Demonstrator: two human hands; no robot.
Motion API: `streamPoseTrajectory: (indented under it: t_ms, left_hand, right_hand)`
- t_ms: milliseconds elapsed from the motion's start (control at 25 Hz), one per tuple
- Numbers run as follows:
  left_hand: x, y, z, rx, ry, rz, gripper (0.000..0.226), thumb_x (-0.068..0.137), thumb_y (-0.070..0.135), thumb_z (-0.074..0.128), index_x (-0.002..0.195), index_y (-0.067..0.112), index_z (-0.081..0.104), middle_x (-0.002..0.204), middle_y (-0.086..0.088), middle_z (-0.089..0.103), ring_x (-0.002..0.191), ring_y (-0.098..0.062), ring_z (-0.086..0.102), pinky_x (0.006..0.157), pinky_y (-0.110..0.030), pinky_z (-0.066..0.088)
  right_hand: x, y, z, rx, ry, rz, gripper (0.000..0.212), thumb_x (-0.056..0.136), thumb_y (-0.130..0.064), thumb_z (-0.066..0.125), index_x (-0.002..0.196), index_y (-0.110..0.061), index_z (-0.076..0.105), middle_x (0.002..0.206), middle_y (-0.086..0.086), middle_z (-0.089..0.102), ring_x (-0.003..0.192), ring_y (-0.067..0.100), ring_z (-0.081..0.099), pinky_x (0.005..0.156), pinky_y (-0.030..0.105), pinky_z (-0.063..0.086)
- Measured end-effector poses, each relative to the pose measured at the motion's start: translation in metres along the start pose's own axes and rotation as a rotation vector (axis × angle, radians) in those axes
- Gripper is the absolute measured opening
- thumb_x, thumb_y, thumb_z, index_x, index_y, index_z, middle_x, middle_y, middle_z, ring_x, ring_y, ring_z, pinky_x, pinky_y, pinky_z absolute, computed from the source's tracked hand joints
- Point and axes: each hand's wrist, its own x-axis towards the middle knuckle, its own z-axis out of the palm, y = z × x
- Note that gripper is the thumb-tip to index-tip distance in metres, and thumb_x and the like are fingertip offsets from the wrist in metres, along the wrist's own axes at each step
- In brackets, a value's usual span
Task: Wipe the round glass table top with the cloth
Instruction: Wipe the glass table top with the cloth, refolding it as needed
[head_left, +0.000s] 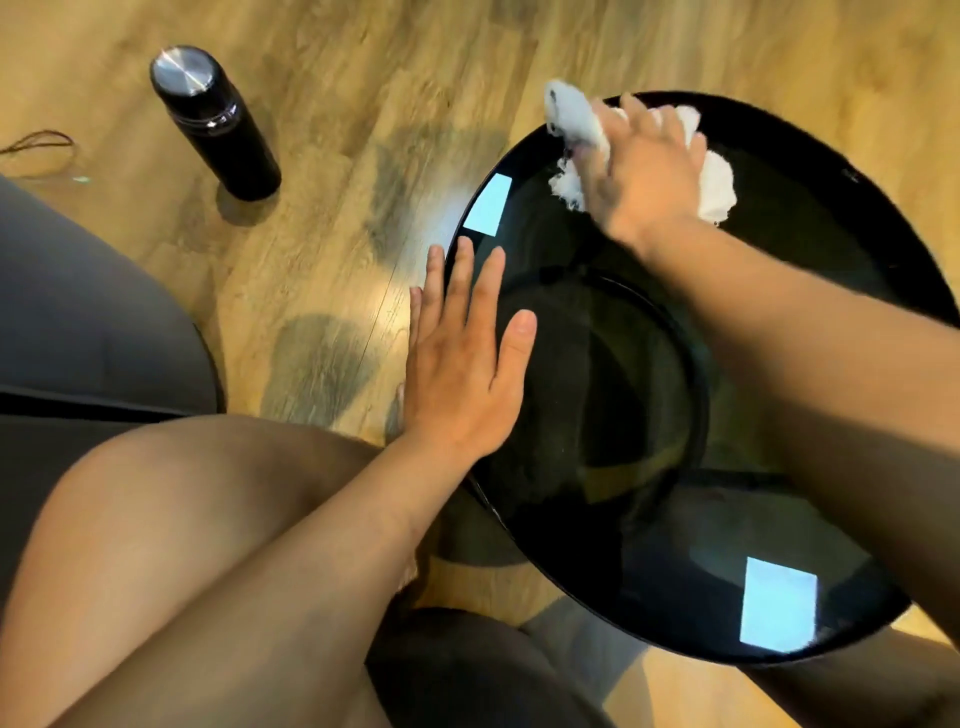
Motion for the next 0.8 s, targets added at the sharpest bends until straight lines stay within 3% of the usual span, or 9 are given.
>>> streamPoseTrajectory:
  t_ms: [200, 320, 400, 600, 720, 800]
  left_hand:
    - [-0.001, 0.003, -0.003, -0.057, 0.023, -0.014, 0.069, 0.097, 0.053, 0.009, 0.156, 0.019, 0.019, 0.167, -0.003, 0.012, 0.154, -0.016, -0.004, 0.118, -0.028, -0.012]
    - [-0.004, 0.005, -0.002, -0.083, 0.033, -0.030, 0.070, 0.096, 0.052, 0.007, 0.157, 0.018, 0.016, 0.167, -0.004, 0.008, 0.153, -0.015, -0.004, 0.120, -0.031, -0.011]
    - [-0.004, 0.006, -0.002, -0.147, 0.040, -0.068, 0.065, 0.100, 0.048, 0.012, 0.157, 0.019, 0.014, 0.167, -0.004, 0.007, 0.153, -0.015, -0.003, 0.124, -0.035, -0.003]
    - [-0.007, 0.008, -0.001, -0.388, 0.132, -0.147, 0.064, 0.101, 0.045, 0.022, 0.157, 0.016, 0.014, 0.166, -0.006, 0.012, 0.153, -0.019, 0.009, 0.124, -0.042, 0.013]
    - [-0.007, 0.006, 0.001, -0.387, 0.188, -0.062, 0.068, 0.099, 0.045, 0.025, 0.156, 0.008, 0.015, 0.165, -0.013, 0.014, 0.154, -0.024, 0.006, 0.124, -0.049, 0.008]
    - [-0.005, 0.003, 0.004, -0.257, 0.175, 0.006, 0.069, 0.100, 0.045, 0.029, 0.155, 0.005, 0.015, 0.165, -0.016, 0.015, 0.154, -0.027, 0.006, 0.124, -0.048, 0.000]
  right_hand:
    - [-0.167, -0.025, 0.004, 0.060, 0.044, -0.273, 0.052, 0.096, -0.045, 0.041, 0.142, -0.020, 0.049, 0.145, 0.007, 0.049, 0.130, 0.036, 0.042, 0.102, 0.056, 0.031]
    - [-0.294, -0.002, -0.001, 0.007, -0.060, -0.351, 0.053, 0.093, -0.046, 0.049, 0.140, -0.023, 0.050, 0.146, 0.004, 0.048, 0.133, 0.033, 0.041, 0.100, 0.054, 0.032]
    - [-0.349, 0.016, -0.006, 0.040, -0.116, -0.344, 0.053, 0.089, -0.046, 0.053, 0.138, -0.027, 0.051, 0.144, 0.001, 0.049, 0.132, 0.030, 0.042, 0.100, 0.056, 0.035]
    - [-0.283, -0.011, 0.008, 0.000, 0.051, -0.345, 0.047, 0.091, -0.046, 0.050, 0.133, -0.027, 0.057, 0.138, 0.014, 0.050, 0.122, 0.034, 0.046, 0.096, 0.055, 0.036]
    - [-0.200, -0.048, 0.015, 0.124, 0.148, -0.264, 0.037, 0.094, -0.043, 0.049, 0.126, -0.028, 0.054, 0.135, 0.010, 0.048, 0.123, 0.030, 0.040, 0.098, 0.048, 0.030]
    - [-0.129, -0.060, 0.022, 0.251, 0.237, -0.178, 0.028, 0.096, -0.044, 0.049, 0.116, -0.026, 0.056, 0.125, 0.006, 0.051, 0.117, 0.027, 0.043, 0.098, 0.043, 0.031]
